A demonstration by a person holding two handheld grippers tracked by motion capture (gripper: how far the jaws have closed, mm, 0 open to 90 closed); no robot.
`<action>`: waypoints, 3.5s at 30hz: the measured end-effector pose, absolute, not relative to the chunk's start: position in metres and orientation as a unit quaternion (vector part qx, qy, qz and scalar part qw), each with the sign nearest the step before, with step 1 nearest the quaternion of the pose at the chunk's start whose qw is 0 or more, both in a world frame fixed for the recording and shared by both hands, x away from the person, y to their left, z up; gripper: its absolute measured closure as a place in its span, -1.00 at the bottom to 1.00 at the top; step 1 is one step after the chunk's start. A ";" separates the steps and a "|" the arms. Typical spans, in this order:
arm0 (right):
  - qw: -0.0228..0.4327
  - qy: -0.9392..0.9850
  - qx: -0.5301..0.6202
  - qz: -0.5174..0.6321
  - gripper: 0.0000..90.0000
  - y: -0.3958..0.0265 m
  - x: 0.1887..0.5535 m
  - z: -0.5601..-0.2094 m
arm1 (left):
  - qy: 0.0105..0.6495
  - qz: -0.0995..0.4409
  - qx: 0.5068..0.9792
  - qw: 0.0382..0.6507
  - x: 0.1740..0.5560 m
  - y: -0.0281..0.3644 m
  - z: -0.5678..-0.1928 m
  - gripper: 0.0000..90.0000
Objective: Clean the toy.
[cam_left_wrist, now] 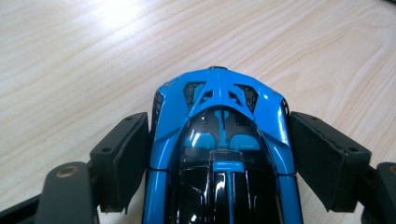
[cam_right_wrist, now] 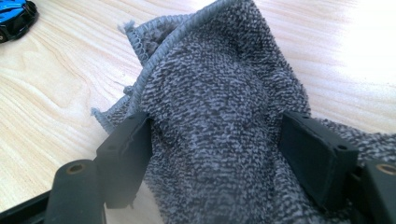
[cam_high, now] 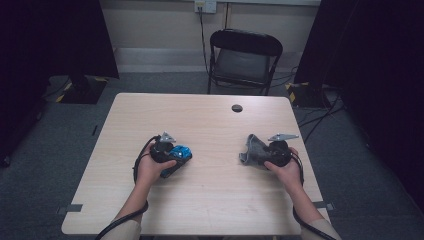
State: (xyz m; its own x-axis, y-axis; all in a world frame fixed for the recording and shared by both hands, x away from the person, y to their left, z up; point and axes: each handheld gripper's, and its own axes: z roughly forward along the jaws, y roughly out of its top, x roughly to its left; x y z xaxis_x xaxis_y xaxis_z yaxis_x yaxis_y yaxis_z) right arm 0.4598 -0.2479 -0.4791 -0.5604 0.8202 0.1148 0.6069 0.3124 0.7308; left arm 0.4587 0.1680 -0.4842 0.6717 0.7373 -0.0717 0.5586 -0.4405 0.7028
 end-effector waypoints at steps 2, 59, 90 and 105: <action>0.140 0.799 0.447 0.377 -0.45 -0.248 0.460 -0.478 | 0.390 0.120 0.836 0.368 0.459 0.169 -0.481 -0.52; 0.115 0.813 0.405 0.402 -0.66 -0.260 0.399 -0.442 | 0.385 0.100 0.827 0.398 0.404 0.208 -0.441 -0.62; 0.108 0.823 0.389 0.400 -0.66 -0.265 0.370 -0.455 | 0.386 0.102 0.826 0.398 0.360 0.246 -0.454 -0.62; 0.104 0.818 0.395 0.405 -0.66 -0.279 0.358 -0.465 | 0.388 0.099 0.824 0.401 0.347 0.259 -0.463 -0.62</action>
